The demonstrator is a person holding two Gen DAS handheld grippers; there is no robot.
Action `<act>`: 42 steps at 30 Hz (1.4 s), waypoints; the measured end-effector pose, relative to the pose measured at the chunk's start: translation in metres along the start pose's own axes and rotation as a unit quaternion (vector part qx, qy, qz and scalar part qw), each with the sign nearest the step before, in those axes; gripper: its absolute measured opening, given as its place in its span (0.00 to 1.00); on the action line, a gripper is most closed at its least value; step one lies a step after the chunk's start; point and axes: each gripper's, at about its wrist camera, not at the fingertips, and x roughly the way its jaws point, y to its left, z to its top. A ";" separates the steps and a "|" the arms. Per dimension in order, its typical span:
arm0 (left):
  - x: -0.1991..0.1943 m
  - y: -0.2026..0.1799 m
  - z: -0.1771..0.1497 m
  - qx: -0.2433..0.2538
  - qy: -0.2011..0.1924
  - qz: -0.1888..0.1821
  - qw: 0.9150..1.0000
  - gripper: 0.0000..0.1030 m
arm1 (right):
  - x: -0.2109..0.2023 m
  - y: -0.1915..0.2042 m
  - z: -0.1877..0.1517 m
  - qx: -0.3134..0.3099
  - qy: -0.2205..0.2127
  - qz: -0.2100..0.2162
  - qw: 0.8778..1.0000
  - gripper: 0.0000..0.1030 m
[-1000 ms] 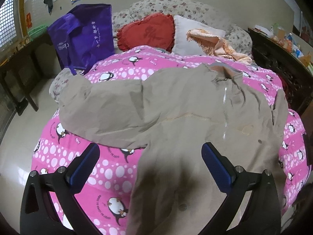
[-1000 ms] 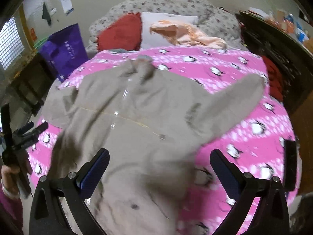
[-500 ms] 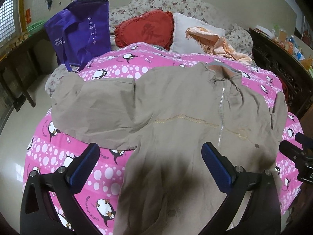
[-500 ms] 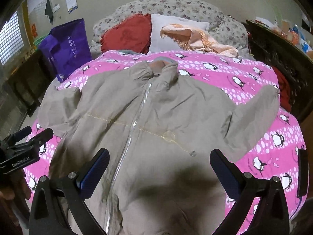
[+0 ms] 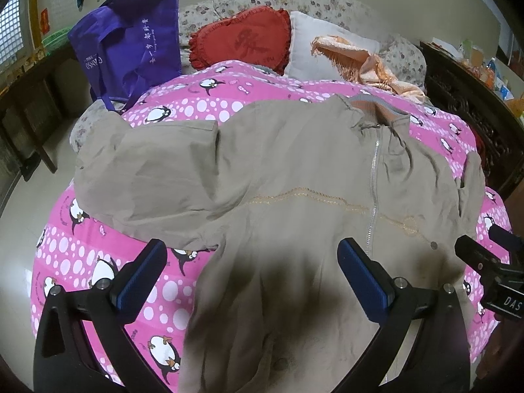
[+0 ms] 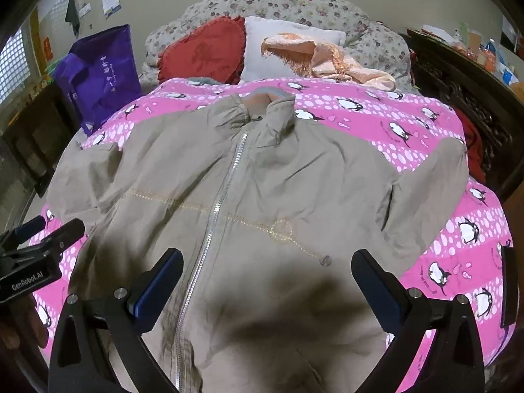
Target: Fold large clothes
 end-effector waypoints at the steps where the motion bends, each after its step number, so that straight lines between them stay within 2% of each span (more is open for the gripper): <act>1: 0.001 0.000 0.000 0.000 0.001 0.000 1.000 1.00 | 0.001 -0.001 0.000 0.003 0.000 0.001 1.000 1.00; 18: 0.007 -0.007 -0.004 0.004 0.008 -0.007 1.000 1.00 | 0.012 -0.008 -0.002 0.023 0.007 -0.008 1.000 1.00; 42: 0.018 0.000 -0.010 -0.006 0.022 -0.002 1.000 1.00 | 0.026 -0.005 -0.005 0.036 0.029 0.001 0.999 1.00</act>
